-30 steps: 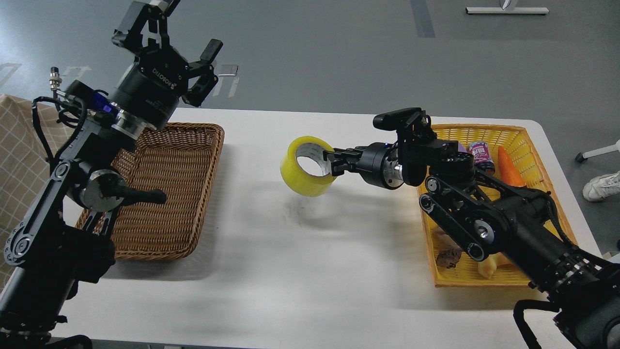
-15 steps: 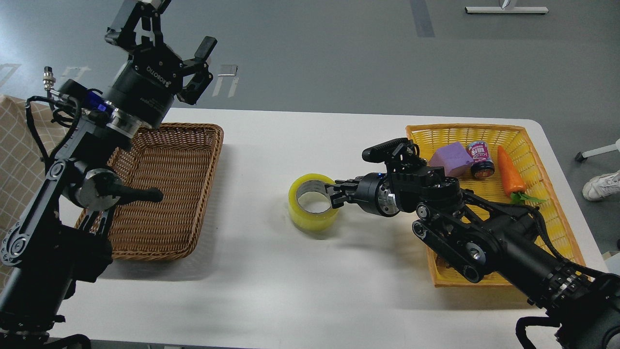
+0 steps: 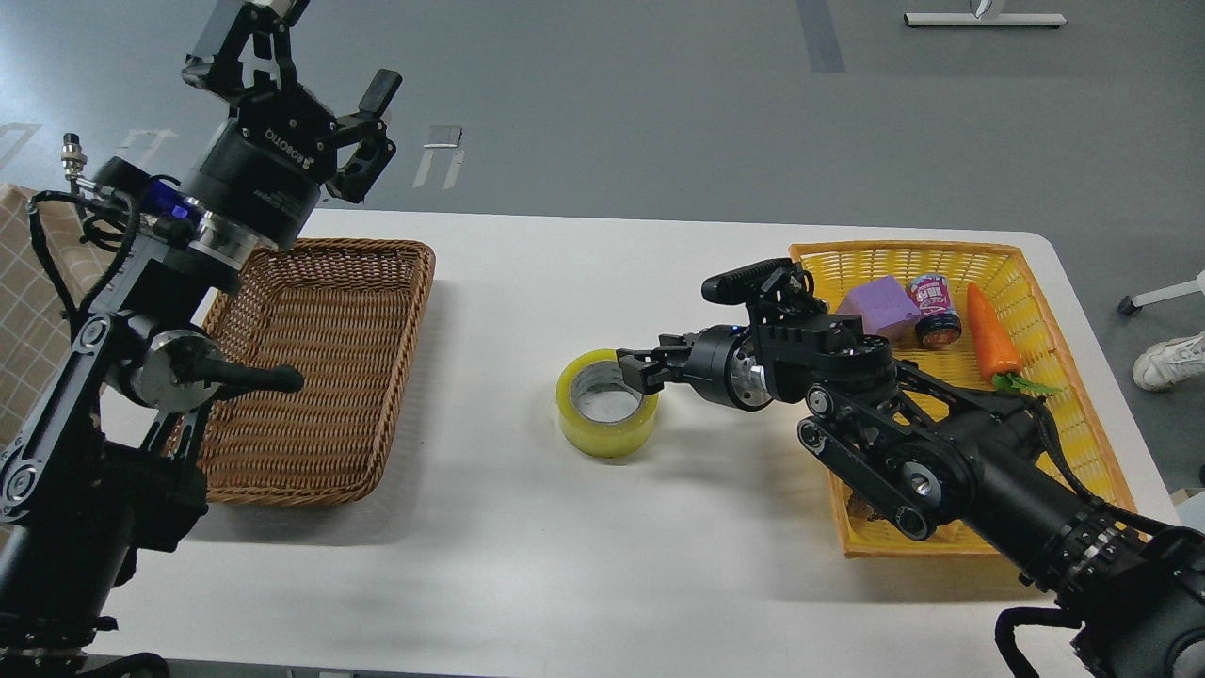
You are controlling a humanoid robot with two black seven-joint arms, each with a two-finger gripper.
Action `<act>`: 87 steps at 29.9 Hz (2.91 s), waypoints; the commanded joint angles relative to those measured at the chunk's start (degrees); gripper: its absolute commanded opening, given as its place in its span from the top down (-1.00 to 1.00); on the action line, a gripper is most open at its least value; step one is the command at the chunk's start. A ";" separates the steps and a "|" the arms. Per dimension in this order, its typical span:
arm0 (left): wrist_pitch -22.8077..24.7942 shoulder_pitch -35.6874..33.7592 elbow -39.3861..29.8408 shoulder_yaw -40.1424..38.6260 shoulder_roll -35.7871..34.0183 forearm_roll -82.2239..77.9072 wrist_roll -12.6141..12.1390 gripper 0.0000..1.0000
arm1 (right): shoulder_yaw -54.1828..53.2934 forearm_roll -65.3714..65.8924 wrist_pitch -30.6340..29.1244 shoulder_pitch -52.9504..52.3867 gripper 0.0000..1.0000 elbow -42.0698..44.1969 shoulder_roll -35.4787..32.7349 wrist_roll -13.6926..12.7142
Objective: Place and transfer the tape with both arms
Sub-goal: 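Set the tape roll on the table, open and withdraw the right gripper, then reach the left gripper toward the tape roll on the table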
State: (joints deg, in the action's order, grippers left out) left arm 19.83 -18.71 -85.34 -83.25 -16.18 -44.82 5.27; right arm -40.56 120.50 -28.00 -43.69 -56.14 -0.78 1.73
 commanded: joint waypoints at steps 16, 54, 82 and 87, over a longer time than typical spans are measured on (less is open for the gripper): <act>0.03 0.08 0.00 -1.65 -1.05 1.66 4.29 -0.96 | -30.88 -21.67 13.84 10.81 -1.00 -22.24 -2.74 0.91; -19.39 0.25 2.62 27.69 3.96 -80.18 2.11 -0.95 | -43.38 -53.53 14.55 20.05 -1.00 -39.66 0.78 0.56; -23.87 -0.89 21.09 39.74 7.74 -80.18 0.53 -0.88 | -43.91 -53.53 14.64 19.52 -1.00 -41.15 0.78 -1.99; -23.96 -6.42 27.59 43.61 8.18 -80.18 0.35 -0.87 | -44.08 -53.62 14.64 19.61 -1.00 -41.94 0.78 -1.99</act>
State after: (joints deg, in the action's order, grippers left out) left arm -4.02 -22.38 -61.22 -41.10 -8.42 -125.01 5.73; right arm -84.56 66.96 -13.34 -24.18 -97.77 0.00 -0.26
